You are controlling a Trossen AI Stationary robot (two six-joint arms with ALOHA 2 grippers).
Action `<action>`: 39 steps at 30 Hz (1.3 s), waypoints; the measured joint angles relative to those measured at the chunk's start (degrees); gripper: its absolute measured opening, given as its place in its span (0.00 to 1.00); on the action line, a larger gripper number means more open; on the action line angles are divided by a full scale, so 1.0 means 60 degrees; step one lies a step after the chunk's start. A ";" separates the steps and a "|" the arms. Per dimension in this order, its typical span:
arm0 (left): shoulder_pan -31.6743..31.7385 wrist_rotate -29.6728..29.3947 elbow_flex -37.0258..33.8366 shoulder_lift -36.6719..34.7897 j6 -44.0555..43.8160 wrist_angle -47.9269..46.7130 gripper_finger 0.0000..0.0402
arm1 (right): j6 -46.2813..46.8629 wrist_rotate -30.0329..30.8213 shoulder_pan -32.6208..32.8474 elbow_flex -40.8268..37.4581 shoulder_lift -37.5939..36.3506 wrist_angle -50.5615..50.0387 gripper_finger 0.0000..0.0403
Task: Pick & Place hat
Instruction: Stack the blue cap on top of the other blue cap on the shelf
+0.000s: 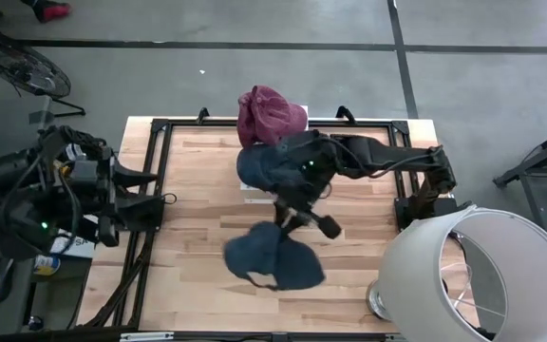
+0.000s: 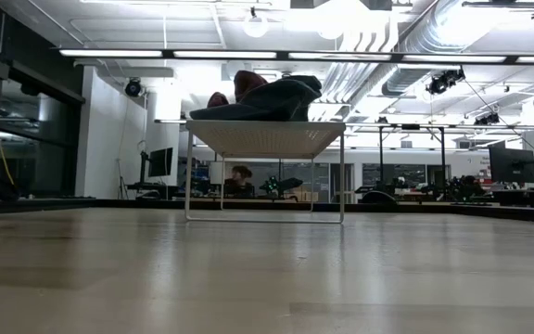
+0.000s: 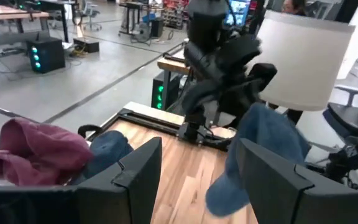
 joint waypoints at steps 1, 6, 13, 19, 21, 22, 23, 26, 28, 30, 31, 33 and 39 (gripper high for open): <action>0.0000 -0.0029 -0.0149 -0.0010 -0.0101 -0.0006 0.51 | -0.0741 -0.0021 0.0059 0.0004 -0.0034 -0.0323 0.05; 0.0002 -0.0442 -0.0895 -0.0014 -0.1070 -0.0001 0.51 | -0.3236 0.0309 0.0349 -0.0008 -0.0039 -0.1499 0.05; 0.1493 0.0724 -0.2260 -0.0005 -0.3027 0.0008 0.51 | -0.4346 0.1278 0.0567 -0.0003 -0.0043 -0.1568 0.05; 0.3081 0.2469 -0.3155 -0.0004 -0.3552 0.0727 0.51 | -0.5599 0.2128 0.0826 0.0011 -0.0043 -0.1813 0.05; 0.3561 0.2991 -0.3339 0.0003 -0.3224 0.1238 0.51 | -0.6040 0.2777 0.0939 0.0011 -0.0043 -0.1989 0.05; 0.3801 0.3252 -0.3404 -0.0002 -0.2949 0.1569 0.51 | -0.6351 0.3243 0.1011 0.0011 -0.0043 -0.2116 0.05; 0.4054 0.3535 -0.3473 -0.0010 -0.2617 0.1956 0.51 | -0.6677 0.3807 0.1116 0.0011 -0.0043 -0.2220 0.05; 0.4720 0.4435 -0.3674 -0.0006 -0.1304 0.3358 0.51 | -0.7687 0.5571 0.1416 0.0004 -0.0021 -0.2405 0.05; 0.5109 0.5128 -0.3754 -0.0003 -0.0371 0.4285 0.51 | -0.8287 0.6562 0.1619 0.0004 0.0015 -0.2563 0.05; 0.5462 0.5864 -0.3830 -0.0006 0.0387 0.5059 0.51 | -0.8776 0.7331 0.1805 -0.0011 0.0043 -0.2623 0.05; 0.5614 0.6181 -0.3855 0.0002 0.0652 0.5300 0.51 | -0.8994 0.7605 0.1893 -0.0011 0.0048 -0.2629 0.05; 0.5888 0.6684 -0.3877 0.0052 0.0936 0.5660 0.51 | -0.9394 0.8161 0.2068 -0.0011 0.0044 -0.2553 0.05; 0.6395 0.8212 -0.3888 0.0147 0.1472 0.6067 0.51 | -1.0822 0.9682 0.2646 -0.0010 0.0087 -0.2543 0.05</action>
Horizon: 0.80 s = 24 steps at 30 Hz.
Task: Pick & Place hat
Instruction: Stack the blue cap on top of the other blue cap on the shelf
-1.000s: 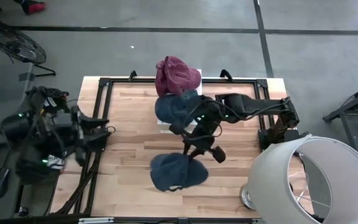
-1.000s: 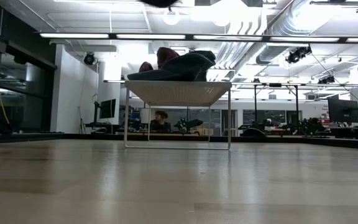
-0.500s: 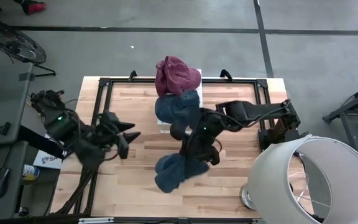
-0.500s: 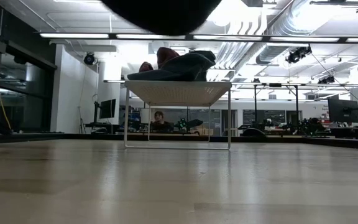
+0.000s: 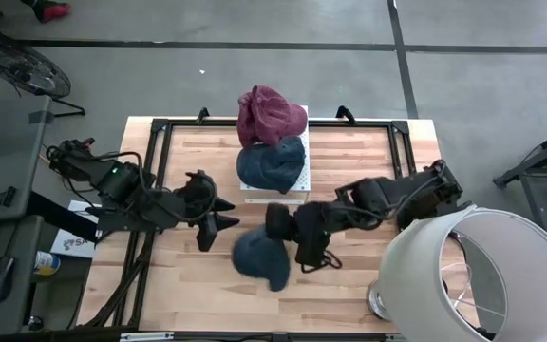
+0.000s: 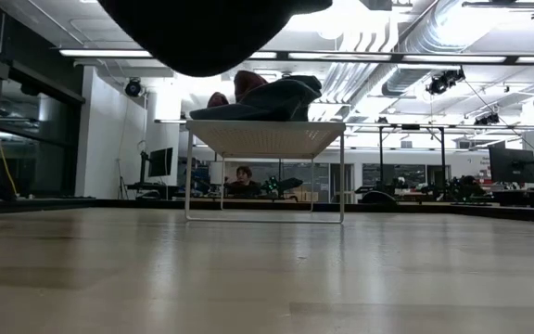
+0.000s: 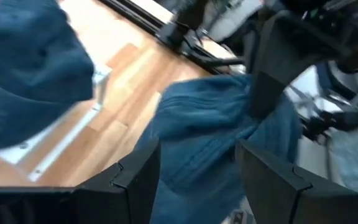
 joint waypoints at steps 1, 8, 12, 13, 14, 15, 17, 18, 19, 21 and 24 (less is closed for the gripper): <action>0.0068 0.0251 0.0000 0.0002 0.0072 0.0093 0.51 | -0.0358 0.0391 0.0127 0.0002 0.0035 0.0001 0.05; 0.0555 0.1864 -0.0004 0.0080 0.0875 0.0959 0.51 | -0.2335 0.2788 0.0805 -0.0005 0.0632 -0.0021 0.05; 0.0690 0.2340 0.0000 0.0198 0.1209 0.1284 0.51 | -0.1995 0.2822 0.1002 -0.0005 0.0852 -0.0014 0.05; 0.0697 0.2403 -0.0004 0.0231 0.1253 0.1260 0.51 | -0.1836 0.2791 0.1026 -0.0005 0.0861 0.0020 0.05; 0.0740 0.2487 0.0001 0.0287 0.1302 0.1299 0.51 | -0.1650 0.2788 0.1057 -0.0005 0.0861 0.0079 0.05; 0.0825 0.2565 0.0004 0.0317 0.1321 0.1318 0.51 | -0.1471 0.2784 0.1060 -0.0001 0.0858 0.0150 0.05; 0.0951 0.2957 0.0004 0.0419 0.1380 0.1281 0.51 | -0.1082 0.2696 0.1064 -0.0001 0.0858 0.0233 0.05; 0.1033 0.3171 0.0000 0.0494 0.1384 0.1276 0.51 | -0.0908 0.2585 0.1069 -0.0001 0.0858 0.0282 0.05; 0.1173 0.3360 0.0000 0.0553 0.1429 0.1296 0.51 | -0.0796 0.2516 0.1097 -0.0001 0.0858 0.0346 0.05; 0.1458 0.3933 0.0000 0.0653 0.1714 0.1330 0.51 | -0.0615 0.2383 0.1140 -0.0001 0.0856 0.0524 0.05; 0.1842 0.5182 0.0000 0.0789 0.2406 0.1533 0.51 | -0.0185 0.1947 0.1247 0.0002 0.0854 0.0605 0.05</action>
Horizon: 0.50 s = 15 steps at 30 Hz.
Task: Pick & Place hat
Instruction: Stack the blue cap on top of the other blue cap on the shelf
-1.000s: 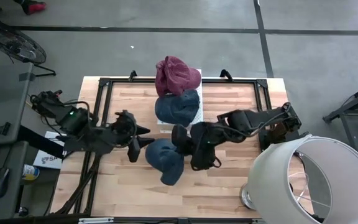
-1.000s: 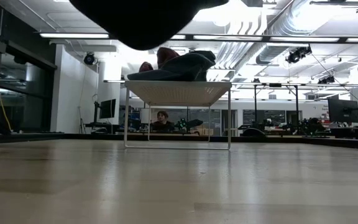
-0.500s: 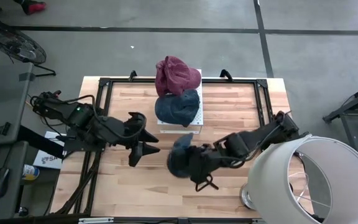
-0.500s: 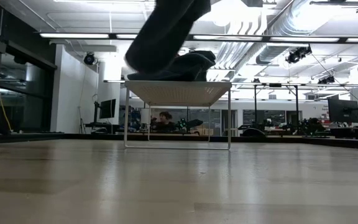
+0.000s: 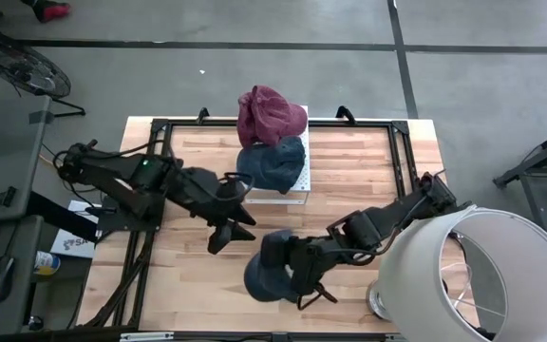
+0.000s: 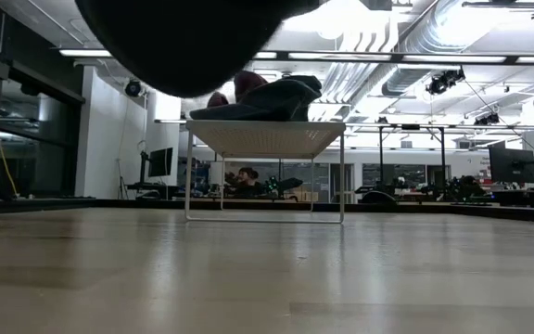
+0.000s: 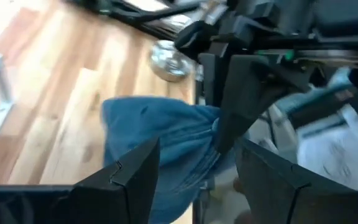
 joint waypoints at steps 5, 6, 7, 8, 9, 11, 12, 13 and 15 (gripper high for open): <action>0.0458 0.1236 0.0000 0.0023 0.2179 0.0072 0.51 | 0.0459 -0.0219 0.0191 0.0000 -0.0007 0.0544 0.05; 0.0505 0.1277 0.0000 0.0013 0.2752 0.0018 0.51 | 0.0596 -0.0232 0.0220 0.0000 -0.0007 0.0623 0.05; 0.0527 0.1249 0.0000 0.0003 0.3374 -0.0045 0.51 | 0.0762 -0.0251 0.0244 0.0000 -0.0007 0.0706 0.05; 0.0534 0.1165 0.0000 -0.0014 0.3976 -0.0077 0.51 | 0.0956 -0.0258 0.0261 0.0000 -0.0007 0.0795 0.05; 0.0534 0.0982 0.0003 -0.0028 0.4463 -0.0085 0.51 | 0.1157 -0.0259 0.0284 0.0000 -0.0007 0.0887 0.05; 0.0531 0.0546 0.0000 -0.0032 0.5369 -0.0109 0.51 | 0.1529 -0.0196 0.0294 0.0000 -0.0007 0.1001 0.05; 0.0531 0.0476 0.0001 -0.0029 0.5731 -0.0130 0.51 | 0.1706 -0.0135 0.0294 0.0000 -0.0007 0.1071 0.05; 0.0531 0.0469 0.0001 -0.0017 0.6037 -0.0142 0.51 | 0.1870 -0.0106 0.0294 0.0000 -0.0007 0.1149 0.05; 0.0613 0.0593 0.0000 0.0005 0.6431 -0.0175 0.51 | 0.2174 -0.0092 0.0294 0.0000 -0.0007 0.1314 0.05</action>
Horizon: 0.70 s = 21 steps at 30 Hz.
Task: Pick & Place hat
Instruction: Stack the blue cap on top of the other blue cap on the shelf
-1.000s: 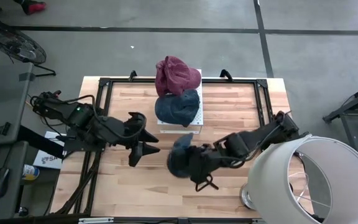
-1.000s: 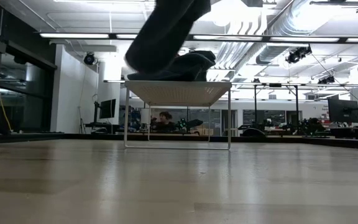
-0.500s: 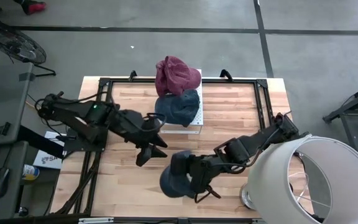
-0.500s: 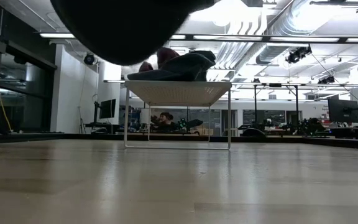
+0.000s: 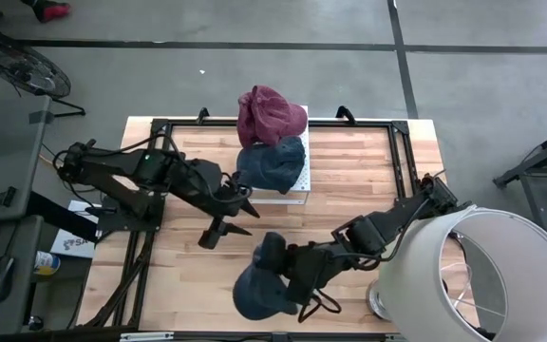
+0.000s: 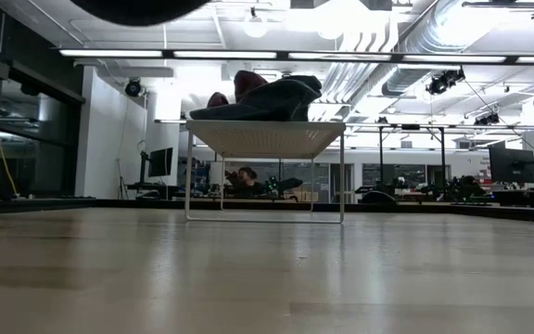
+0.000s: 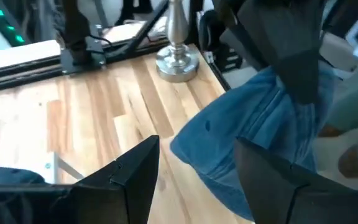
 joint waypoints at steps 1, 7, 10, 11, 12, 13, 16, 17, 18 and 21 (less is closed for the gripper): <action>0.0070 0.0210 0.0001 0.0006 0.0102 -0.0028 0.51 | 0.0149 -0.0002 0.0000 0.0000 0.0000 0.0146 0.05; 0.0461 0.2396 0.0004 0.0011 0.0506 0.0003 0.49 | 0.0905 -0.0170 -0.0007 0.0000 0.0000 0.1083 0.05; 0.0727 0.3808 0.0004 0.0011 0.0642 0.0136 0.46 | 0.1050 -0.0192 -0.0007 0.0000 0.0000 0.1459 0.05; 0.0787 0.4204 0.0004 0.0011 0.0702 0.0131 0.45 | 0.1055 -0.0192 -0.0007 0.0000 0.0000 0.1581 0.05; 0.0838 0.4479 0.0004 0.0011 0.0736 0.0140 0.43 | 0.1055 -0.0192 -0.0007 0.0000 0.0000 0.1677 0.05; 0.0861 0.4648 0.0004 0.0011 0.0740 0.0192 0.43 | 0.1058 -0.0194 -0.0007 0.0000 0.0000 0.1769 0.05; 0.0901 0.4658 0.0004 0.0011 0.0798 0.0278 0.42 | 0.1131 -0.0224 -0.0007 0.0000 0.0000 0.1958 0.05; 0.0901 0.4604 0.0004 0.0011 0.0907 0.0280 0.42 | 0.1131 -0.0305 -0.0007 0.0000 -0.0003 0.2013 0.05; 0.0901 0.4511 0.0004 0.0011 0.1007 0.0280 0.42 | 0.1131 -0.0431 -0.0011 0.0000 -0.0004 0.2100 0.05; 0.0897 0.4315 0.0004 0.0011 0.1137 0.0354 0.42 | 0.1131 -0.0997 -0.0073 0.0000 -0.0004 0.2308 0.05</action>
